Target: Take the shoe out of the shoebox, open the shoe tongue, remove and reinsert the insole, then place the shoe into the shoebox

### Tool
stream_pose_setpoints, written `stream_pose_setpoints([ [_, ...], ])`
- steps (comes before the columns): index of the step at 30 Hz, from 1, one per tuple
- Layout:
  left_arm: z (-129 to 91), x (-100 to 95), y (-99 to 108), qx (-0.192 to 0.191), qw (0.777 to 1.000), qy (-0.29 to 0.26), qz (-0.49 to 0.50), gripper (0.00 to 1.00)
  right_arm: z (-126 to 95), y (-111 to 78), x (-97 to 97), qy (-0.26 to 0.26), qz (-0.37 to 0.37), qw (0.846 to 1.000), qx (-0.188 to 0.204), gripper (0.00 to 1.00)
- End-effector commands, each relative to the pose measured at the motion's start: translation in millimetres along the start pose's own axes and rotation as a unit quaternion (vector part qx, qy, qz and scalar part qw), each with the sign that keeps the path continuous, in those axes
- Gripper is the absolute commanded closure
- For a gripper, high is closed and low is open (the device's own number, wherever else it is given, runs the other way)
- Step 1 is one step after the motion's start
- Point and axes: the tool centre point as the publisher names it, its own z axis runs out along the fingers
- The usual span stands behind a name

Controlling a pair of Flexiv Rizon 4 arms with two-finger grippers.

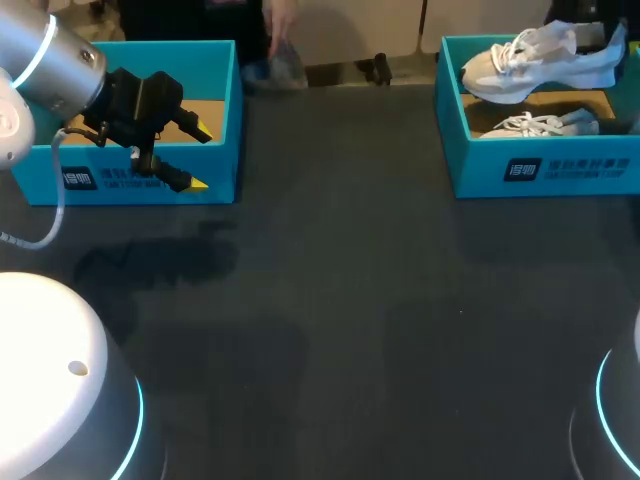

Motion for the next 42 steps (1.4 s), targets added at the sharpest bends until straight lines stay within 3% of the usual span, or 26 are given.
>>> stream_pose_setpoints([
  [1, 0, 0.2, 0, -0.001, 1.000, 0.000, 0.000, 0.00, 13, 1.6, 4.3, 0.004, 0.001, 1.000, -0.004, 1.00],
  [25, 0, 0.2, 0, -0.001, 1.000, 0.000, 0.000, 0.00, 80, 12.2, 17.4, 0.035, -0.004, 0.999, 0.009, 1.00],
  [42, 0, 0.2, 0, -0.001, 1.000, 0.000, 0.000, 0.00, 114, 16.9, 28.4, 0.057, 0.000, 0.998, 0.032, 1.00],
])
